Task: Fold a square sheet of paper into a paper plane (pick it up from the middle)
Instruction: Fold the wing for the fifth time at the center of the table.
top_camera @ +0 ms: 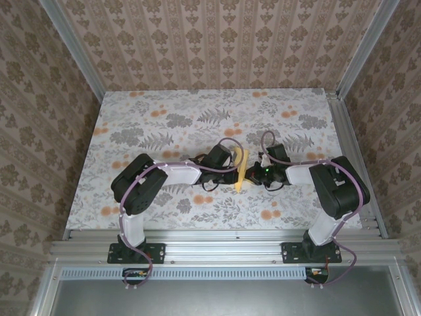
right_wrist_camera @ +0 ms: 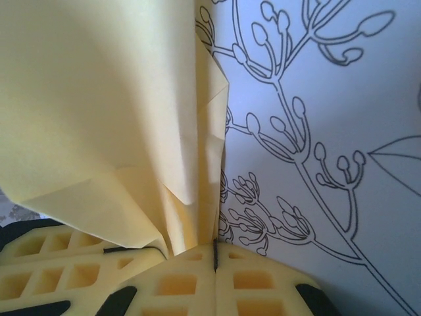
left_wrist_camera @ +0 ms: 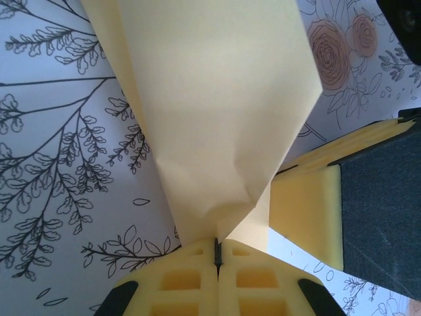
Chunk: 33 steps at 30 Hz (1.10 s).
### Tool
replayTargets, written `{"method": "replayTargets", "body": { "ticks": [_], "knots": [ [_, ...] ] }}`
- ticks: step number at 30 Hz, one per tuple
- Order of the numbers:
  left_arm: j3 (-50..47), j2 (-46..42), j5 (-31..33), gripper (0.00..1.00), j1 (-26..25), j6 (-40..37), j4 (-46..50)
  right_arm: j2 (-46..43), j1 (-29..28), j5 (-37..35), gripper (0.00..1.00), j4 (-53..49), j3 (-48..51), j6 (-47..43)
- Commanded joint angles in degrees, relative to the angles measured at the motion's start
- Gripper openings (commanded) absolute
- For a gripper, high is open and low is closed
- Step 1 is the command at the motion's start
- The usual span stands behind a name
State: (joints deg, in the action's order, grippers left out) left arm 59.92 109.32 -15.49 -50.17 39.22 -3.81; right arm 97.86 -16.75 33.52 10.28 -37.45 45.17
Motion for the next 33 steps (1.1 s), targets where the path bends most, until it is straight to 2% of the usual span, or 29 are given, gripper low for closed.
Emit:
{"method": "replayTargets", "body": {
  "ticks": [1, 33],
  "knots": [
    [1.57, -0.68, -1.30, 0.00, 0.51, 1.52, -2.38, 1.72, -0.32, -0.47, 0.00, -0.02, -0.45, -0.45],
    [4.63, 3.83, -3.70, 0.00, 0.52, 2.52, -2.20, 2.42, -0.47, 0.49, 0.00, 2.11, 0.39, -0.10]
  ]
}}
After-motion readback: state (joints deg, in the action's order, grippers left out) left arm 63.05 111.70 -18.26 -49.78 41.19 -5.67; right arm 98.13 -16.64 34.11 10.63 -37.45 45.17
